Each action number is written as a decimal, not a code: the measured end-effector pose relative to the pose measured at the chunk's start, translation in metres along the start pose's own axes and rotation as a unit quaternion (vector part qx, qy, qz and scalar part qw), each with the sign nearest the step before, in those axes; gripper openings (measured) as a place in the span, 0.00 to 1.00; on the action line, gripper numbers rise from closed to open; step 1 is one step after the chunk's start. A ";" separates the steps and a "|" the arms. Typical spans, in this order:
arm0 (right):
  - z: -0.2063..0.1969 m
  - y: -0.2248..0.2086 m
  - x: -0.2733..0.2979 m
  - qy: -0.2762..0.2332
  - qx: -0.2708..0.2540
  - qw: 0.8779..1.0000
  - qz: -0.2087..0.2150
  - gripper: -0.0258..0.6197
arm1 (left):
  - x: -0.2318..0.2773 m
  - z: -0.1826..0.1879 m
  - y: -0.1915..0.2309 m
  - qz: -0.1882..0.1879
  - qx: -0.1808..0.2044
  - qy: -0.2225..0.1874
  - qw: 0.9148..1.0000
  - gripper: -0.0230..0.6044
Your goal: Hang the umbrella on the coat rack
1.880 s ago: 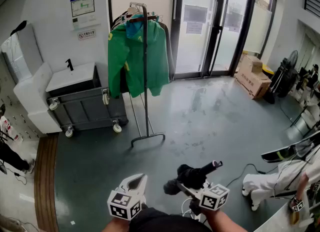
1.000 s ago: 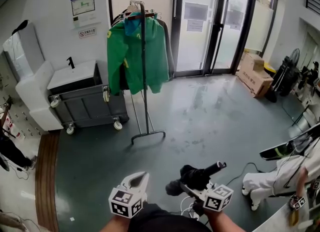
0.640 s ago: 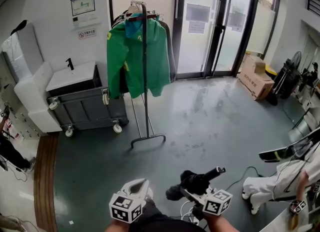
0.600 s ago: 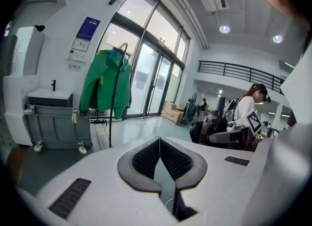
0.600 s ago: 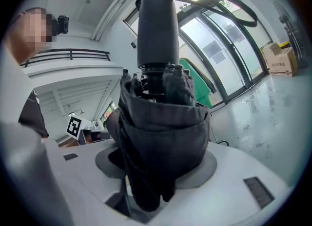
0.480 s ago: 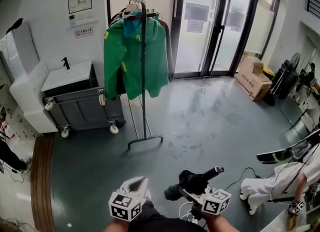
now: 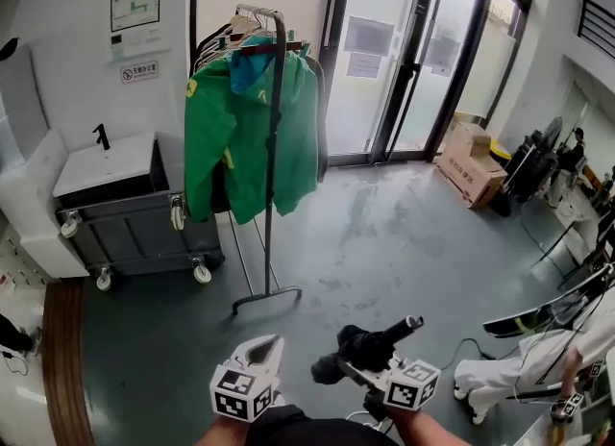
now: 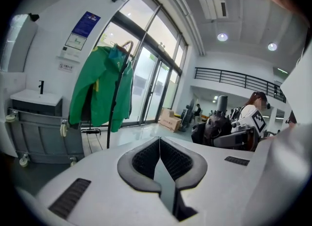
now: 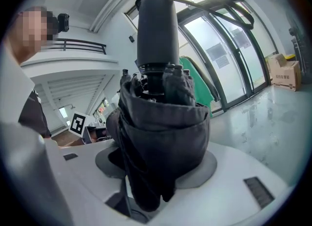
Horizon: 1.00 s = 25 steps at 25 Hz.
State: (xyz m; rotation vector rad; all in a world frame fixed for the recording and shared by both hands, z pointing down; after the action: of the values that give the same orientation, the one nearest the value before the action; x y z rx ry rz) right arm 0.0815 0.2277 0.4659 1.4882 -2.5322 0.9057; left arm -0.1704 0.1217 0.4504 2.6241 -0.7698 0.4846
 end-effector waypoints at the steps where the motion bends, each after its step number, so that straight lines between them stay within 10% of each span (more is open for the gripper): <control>1: 0.006 -0.001 0.008 -0.002 0.002 1.000 -0.004 0.39 | 0.003 0.006 0.009 -0.003 0.006 0.001 1.000 0.06; 12: 0.034 -0.024 0.099 0.018 0.027 0.999 -0.009 0.39 | 0.025 0.028 0.118 0.022 0.010 0.010 1.000 0.06; 25: 0.059 -0.049 0.139 0.029 0.005 0.999 0.021 0.39 | 0.046 0.026 0.140 0.037 -0.016 0.029 0.999 0.06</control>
State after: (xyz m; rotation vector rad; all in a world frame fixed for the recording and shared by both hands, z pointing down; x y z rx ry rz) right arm 0.0619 0.0715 0.4871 1.3940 -2.5302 0.9545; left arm -0.2078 -0.0197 0.4814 2.5488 -0.8504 0.5615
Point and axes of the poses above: the fingertips, and each gripper's own axes: x forward along the fingers, y to its left, z out of its top, the point moved 10 cm from there along -x, backward along the fingers, and after that the axes turned 7 degrees about y, right-handed, at the moved point
